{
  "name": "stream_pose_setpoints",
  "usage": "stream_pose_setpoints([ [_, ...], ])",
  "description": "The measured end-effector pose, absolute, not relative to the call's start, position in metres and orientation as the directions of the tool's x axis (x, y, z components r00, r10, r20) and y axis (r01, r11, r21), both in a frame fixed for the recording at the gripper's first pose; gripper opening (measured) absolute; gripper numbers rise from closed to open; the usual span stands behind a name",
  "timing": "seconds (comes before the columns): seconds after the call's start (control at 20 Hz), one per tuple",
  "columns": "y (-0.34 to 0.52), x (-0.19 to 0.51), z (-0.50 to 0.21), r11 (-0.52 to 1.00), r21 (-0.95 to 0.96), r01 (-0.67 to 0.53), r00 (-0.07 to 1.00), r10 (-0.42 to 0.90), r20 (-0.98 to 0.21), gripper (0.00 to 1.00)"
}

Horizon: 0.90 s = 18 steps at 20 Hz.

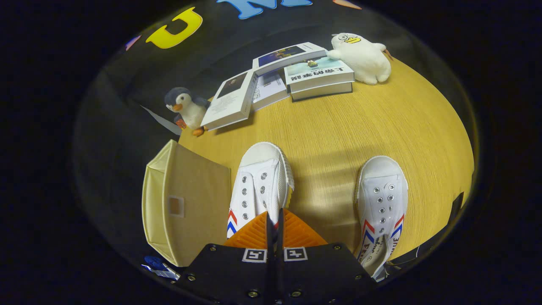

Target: Open the storage box then place both shoes into the box .Put the left shoe in first, then the right shoe, with the right side of both shoes facing outward in a uniform manner.

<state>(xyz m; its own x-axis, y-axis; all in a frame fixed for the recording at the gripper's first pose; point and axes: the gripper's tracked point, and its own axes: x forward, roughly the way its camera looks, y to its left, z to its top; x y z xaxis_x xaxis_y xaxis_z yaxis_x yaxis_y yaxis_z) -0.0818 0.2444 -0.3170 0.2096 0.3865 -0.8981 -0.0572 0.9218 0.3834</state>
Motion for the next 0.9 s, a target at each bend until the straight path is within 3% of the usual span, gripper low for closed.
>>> stream_pose_setpoints([
  [0.45,0.309,-0.064,-0.237,0.87,0.468,-0.154,0.269,0.492,-0.828,0.01],
  [0.9,0.409,-0.083,-0.239,0.82,0.513,-0.254,0.193,0.563,-0.803,0.01],
])
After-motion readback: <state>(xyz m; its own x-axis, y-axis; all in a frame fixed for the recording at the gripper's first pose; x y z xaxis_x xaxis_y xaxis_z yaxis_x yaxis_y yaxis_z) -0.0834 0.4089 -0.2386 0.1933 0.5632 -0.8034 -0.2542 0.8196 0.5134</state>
